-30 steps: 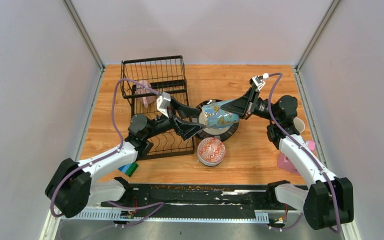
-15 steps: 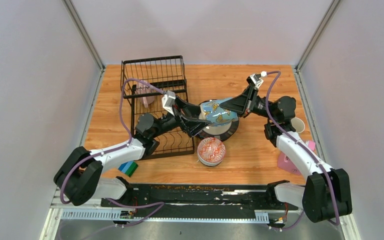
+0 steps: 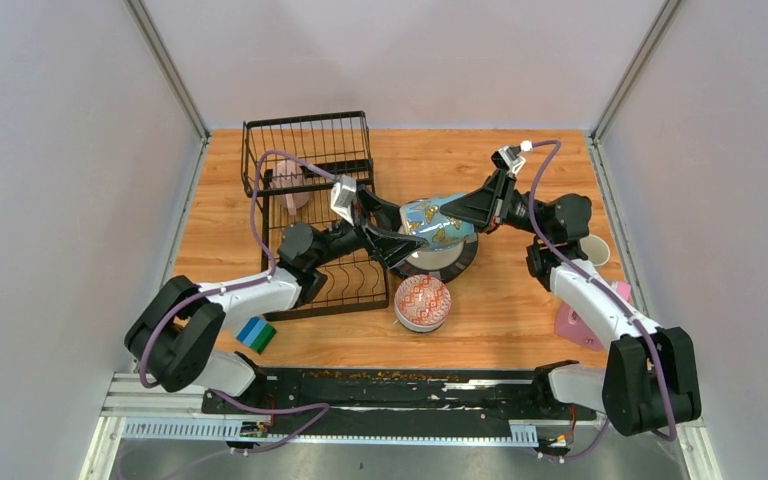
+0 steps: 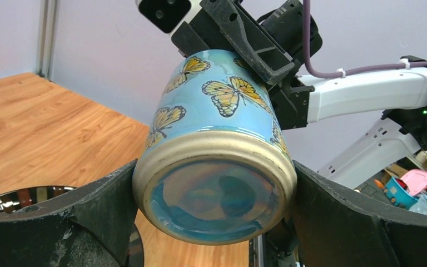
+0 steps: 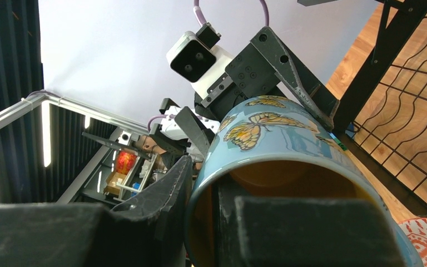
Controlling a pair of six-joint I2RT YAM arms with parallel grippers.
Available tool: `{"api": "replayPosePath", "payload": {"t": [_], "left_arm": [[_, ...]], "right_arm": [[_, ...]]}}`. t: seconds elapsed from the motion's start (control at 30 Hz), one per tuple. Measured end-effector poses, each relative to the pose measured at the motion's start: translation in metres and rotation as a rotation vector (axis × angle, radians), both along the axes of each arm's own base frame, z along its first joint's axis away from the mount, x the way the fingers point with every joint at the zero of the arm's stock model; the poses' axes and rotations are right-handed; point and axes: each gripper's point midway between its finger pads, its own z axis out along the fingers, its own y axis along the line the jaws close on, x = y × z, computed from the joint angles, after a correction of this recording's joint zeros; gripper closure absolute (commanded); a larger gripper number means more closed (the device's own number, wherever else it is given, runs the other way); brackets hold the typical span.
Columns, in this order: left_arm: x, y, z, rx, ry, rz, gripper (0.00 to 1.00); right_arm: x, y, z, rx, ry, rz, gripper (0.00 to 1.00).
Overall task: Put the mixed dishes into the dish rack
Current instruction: Pick up the cup at the center of the board.
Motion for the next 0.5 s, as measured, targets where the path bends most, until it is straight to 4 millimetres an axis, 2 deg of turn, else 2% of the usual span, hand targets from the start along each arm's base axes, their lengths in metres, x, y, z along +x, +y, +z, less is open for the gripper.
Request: {"api": "replayPosePath", "payload": {"t": [0.1, 0.2, 0.33, 0.37, 0.4, 0.47, 0.5], "left_arm": [[-0.002, -0.001, 0.002, -0.010, -0.002, -0.012, 0.02], [-0.001, -0.003, 0.002, -0.010, -0.002, -0.023, 0.14], [0.002, -0.002, 0.000, -0.006, 0.012, -0.019, 0.44], [0.002, -0.003, -0.001, -0.005, 0.012, -0.019, 0.57], [0.002, -0.003, -0.002, -0.001, 0.015, -0.019, 0.62], [0.003, -0.003, -0.004, 0.009, 0.026, -0.018, 0.84], [0.003, -0.003, -0.006, 0.017, 0.035, -0.017, 0.88]], "right_arm": [[-0.001, 0.001, 0.000, 0.011, 0.002, 0.017, 1.00], [0.000, 0.001, -0.001, 0.022, 0.007, 0.033, 1.00], [0.004, 0.001, -0.004, 0.026, 0.016, 0.033, 1.00], [0.004, 0.002, -0.004, 0.024, 0.017, 0.033, 1.00], [0.004, 0.002, -0.005, 0.021, 0.018, 0.031, 0.99], [0.006, 0.002, -0.009, 0.011, 0.026, 0.026, 0.93], [0.007, 0.002, -0.011, 0.006, 0.033, 0.025, 0.89]]}}
